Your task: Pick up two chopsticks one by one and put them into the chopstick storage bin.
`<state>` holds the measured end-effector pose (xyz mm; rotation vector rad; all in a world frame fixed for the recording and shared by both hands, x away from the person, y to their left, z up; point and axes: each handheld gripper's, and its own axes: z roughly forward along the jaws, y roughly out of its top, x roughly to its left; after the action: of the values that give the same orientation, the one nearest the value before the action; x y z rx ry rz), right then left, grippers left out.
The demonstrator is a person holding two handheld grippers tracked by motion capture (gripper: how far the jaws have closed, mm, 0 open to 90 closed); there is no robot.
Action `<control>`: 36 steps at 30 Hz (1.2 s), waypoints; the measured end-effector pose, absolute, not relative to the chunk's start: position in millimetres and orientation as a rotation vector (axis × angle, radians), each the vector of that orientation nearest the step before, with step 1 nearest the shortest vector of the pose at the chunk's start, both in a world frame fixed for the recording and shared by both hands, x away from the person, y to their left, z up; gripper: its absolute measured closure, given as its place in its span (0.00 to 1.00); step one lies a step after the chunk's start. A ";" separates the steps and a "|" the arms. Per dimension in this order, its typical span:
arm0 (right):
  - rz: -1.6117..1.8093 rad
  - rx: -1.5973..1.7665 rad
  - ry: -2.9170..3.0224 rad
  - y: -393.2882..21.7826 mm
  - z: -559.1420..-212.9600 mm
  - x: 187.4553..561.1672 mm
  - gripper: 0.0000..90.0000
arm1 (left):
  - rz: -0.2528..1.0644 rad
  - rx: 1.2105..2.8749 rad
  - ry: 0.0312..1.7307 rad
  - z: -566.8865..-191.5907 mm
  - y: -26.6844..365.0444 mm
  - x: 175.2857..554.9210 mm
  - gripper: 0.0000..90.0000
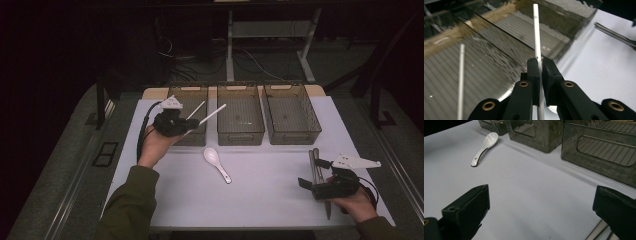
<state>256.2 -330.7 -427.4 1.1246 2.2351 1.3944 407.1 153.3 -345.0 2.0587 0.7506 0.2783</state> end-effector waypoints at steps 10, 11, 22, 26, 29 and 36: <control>1.396 1.133 2.231 -331.5 -427.5 256.2 0.01 | 0.317 2.025 0.780 -338.5 160.0 446.5 0.93; 1.397 1.133 2.231 -331.7 -427.5 256.2 0.01 | 0.322 2.021 0.789 -338.7 160.9 451.4 0.93; 1.400 1.136 2.229 -333.1 -427.6 256.2 0.01 | 0.361 2.019 0.892 -355.0 166.4 484.0 0.93; 1.400 1.136 2.229 -333.2 -427.6 256.0 0.01 | 0.395 2.036 0.925 -361.5 167.0 489.9 0.93; 1.403 1.137 2.228 -333.5 -427.6 256.1 0.01 | 0.407 2.048 0.954 -366.6 168.6 493.3 0.93; 1.402 1.123 2.229 -334.0 -427.6 256.0 0.01 | 0.416 2.077 1.033 -373.6 171.3 497.1 0.93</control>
<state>256.0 -334.0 -427.6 1.1232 2.2292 1.4022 497.1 171.3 -373.6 2.0770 1.0326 0.4156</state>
